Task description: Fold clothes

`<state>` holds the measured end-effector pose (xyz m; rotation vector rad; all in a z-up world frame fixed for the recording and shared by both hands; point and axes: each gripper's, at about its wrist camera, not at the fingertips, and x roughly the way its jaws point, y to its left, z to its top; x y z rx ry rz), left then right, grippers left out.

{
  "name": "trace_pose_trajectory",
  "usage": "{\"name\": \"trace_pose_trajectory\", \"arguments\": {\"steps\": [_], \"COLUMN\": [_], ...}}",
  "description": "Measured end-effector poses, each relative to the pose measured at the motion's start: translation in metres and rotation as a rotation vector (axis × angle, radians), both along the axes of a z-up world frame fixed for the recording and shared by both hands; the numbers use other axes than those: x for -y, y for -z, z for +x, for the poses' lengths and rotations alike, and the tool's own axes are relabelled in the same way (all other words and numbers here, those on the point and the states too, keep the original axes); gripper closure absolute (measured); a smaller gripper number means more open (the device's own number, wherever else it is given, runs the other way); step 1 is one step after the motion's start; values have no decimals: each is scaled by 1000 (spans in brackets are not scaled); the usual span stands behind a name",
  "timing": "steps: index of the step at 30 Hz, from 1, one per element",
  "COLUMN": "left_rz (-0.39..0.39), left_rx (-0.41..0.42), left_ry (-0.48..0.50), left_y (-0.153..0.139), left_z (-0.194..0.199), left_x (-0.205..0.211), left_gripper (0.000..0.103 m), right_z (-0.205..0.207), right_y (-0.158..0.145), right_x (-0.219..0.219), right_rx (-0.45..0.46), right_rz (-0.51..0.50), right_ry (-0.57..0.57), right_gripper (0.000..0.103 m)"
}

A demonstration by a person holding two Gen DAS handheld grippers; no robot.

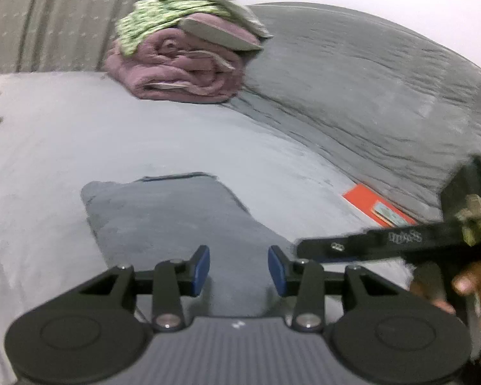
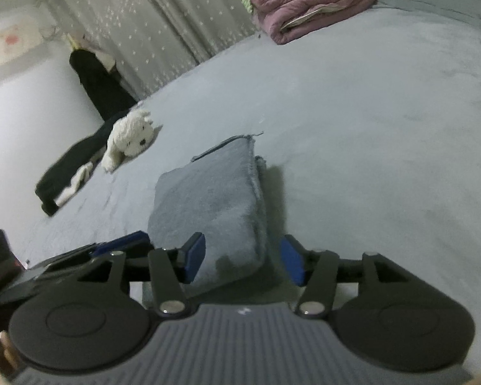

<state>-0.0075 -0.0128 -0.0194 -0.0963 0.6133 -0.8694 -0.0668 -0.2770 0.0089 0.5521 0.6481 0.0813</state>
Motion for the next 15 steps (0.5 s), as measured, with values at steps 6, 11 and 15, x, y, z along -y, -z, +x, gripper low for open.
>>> {"name": "trace_pose_trajectory", "arguments": {"steps": [6,11,15], "left_rz": [7,34,44], "left_rx": [-5,-5,-13], "left_ry": [-58,-118,-181], "left_y": [2,8,13], "left_z": [11,24,39], "left_x": [7,5,0], "left_gripper": [54,51,50], "right_z": [-10,-8,-6], "right_y": [9,13,15], "right_x": [19,7,-2], "right_rx": [13,-13,-33], "right_rz": [69,195,295], "right_ry": [38,-16,-59], "right_gripper": [42,38,32]}}
